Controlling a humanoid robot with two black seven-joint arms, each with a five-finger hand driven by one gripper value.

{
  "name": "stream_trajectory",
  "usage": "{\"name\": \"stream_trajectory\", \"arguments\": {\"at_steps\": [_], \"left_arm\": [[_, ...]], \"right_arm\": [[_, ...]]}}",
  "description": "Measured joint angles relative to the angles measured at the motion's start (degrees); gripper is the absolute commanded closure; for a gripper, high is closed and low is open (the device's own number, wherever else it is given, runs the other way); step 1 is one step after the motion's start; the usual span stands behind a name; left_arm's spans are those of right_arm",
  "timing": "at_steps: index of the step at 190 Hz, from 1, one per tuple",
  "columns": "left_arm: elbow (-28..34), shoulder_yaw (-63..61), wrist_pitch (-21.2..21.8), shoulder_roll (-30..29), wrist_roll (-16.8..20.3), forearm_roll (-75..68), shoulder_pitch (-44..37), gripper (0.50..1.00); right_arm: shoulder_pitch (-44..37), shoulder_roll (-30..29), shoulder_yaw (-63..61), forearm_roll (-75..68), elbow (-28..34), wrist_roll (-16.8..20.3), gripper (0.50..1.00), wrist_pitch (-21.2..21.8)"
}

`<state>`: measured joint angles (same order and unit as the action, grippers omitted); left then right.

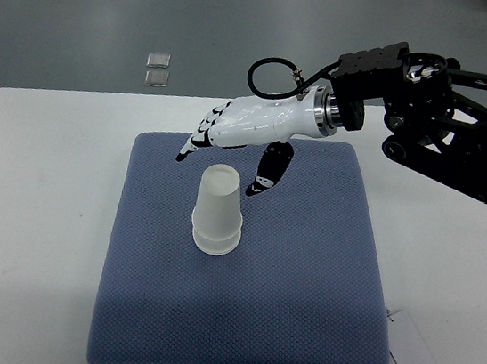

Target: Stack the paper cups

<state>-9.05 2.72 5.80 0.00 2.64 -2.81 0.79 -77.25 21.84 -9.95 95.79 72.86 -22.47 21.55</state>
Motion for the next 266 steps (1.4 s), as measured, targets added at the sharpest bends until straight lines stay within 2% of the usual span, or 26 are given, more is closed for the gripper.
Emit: {"name": "stream_trajectory", "arguments": {"at_steps": [60,79,125,164,179,205,222,266], "left_arm": [[0.0,0.0,0.0,0.0,0.0,0.0,0.0,0.5],[0.0,0.0,0.0,0.0,0.0,0.0,0.0,0.5],[0.0,0.0,0.0,0.0,0.0,0.0,0.0,0.5],[0.0,0.0,0.0,0.0,0.0,0.0,0.0,0.5],[0.0,0.0,0.0,0.0,0.0,0.0,0.0,0.5],[0.0,0.0,0.0,0.0,0.0,0.0,0.0,0.5],[0.0,0.0,0.0,0.0,0.0,0.0,0.0,0.5],[0.0,0.0,0.0,0.0,0.0,0.0,0.0,0.5]], "right_arm": [[3.7,1.5,-4.9,-2.8,-1.9,1.0,0.587,-1.3],[8.0,2.4,-10.1,-7.2,-5.4,3.6,0.587,-1.6],[18.6,1.5,-27.1,-21.4,-17.5,12.7,0.589,-2.0],[26.2,-5.8,-41.9,-33.1,-24.6,23.3,0.587,-6.5],[29.6,-8.7,-47.3,-34.4,-25.5,26.1,0.587,-8.8],[34.4,-14.4,-55.7,-35.0,-25.8,28.1,0.587,-12.6],[36.2,-16.8,-60.3,-35.1,-25.8,29.8,0.587,-13.7],[37.3,-19.1,-68.0,-35.2,-25.8,30.3,0.587,-16.0]]}}
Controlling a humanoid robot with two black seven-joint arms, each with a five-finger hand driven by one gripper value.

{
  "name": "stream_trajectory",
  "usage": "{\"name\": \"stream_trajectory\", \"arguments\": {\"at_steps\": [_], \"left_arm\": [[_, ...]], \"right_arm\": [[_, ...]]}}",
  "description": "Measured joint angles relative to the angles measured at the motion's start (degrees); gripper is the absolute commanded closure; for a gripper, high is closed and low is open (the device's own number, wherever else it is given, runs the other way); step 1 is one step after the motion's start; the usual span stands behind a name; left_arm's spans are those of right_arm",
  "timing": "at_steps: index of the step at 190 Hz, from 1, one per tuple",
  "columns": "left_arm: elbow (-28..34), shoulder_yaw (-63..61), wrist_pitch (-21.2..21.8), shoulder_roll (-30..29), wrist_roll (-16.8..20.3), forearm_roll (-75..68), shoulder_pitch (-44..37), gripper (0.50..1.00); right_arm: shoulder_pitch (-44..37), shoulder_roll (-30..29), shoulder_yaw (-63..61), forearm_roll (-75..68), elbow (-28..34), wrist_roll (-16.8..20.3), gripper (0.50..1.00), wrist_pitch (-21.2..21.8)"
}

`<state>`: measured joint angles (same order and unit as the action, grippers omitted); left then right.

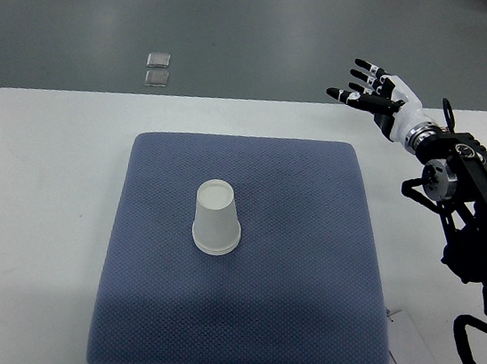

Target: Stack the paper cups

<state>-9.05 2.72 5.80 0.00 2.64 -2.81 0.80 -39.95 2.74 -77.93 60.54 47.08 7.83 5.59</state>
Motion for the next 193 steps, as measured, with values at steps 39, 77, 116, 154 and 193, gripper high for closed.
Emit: {"name": "stream_trajectory", "arguments": {"at_steps": [39,77,116,154,193], "left_arm": [[0.0,0.0,0.0,0.0,0.0,0.0,0.0,0.5],[0.0,0.0,0.0,0.0,0.0,0.0,0.0,0.5],[0.0,0.0,0.0,0.0,0.0,0.0,0.0,0.5],[0.0,0.0,0.0,0.0,0.0,0.0,0.0,0.5],[0.0,0.0,0.0,0.0,0.0,0.0,0.0,0.5]], "right_arm": [[1.5,-0.2,-2.0,-3.0,0.3,-5.2,0.587,-2.0],[3.8,-0.8,-2.2,-7.6,0.5,-9.9,0.564,-2.8],[4.8,-1.2,-2.1,-9.6,0.5,-12.4,0.566,-6.8],[5.6,-2.2,-1.6,-9.7,0.3,-12.5,0.566,-10.3],[6.4,-2.7,-1.4,-9.8,0.3,-12.5,0.566,-10.6]]}}
